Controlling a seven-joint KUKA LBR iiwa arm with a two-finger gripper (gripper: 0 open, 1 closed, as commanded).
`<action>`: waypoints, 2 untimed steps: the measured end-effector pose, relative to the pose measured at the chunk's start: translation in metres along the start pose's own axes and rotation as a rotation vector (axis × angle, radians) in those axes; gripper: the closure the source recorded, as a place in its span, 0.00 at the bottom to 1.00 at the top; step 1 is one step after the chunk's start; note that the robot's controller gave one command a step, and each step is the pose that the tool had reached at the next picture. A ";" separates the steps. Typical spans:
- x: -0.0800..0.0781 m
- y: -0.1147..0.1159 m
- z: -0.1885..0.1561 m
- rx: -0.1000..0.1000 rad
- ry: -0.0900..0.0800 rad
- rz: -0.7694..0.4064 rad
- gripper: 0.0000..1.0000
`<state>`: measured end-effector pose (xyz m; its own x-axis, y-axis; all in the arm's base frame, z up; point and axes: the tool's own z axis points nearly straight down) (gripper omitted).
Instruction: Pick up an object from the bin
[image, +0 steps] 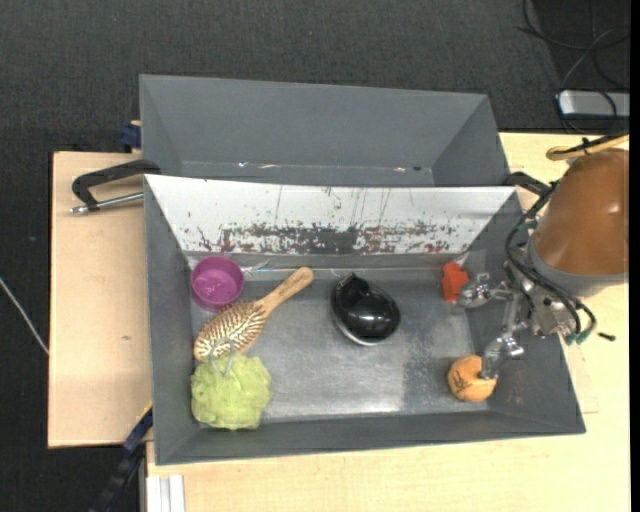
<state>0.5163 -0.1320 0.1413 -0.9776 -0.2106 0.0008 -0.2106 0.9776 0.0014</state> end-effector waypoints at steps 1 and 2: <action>0.022 -0.008 0.007 0.001 -0.002 -0.188 0.00; 0.027 -0.010 0.073 0.000 -0.001 -0.263 0.00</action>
Offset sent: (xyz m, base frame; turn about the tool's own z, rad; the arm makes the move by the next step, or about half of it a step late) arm -0.0255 -0.0159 -0.0713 -0.2638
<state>0.4916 -0.1470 0.0682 -0.8892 -0.4575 -0.0004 -0.4575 0.8892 0.0018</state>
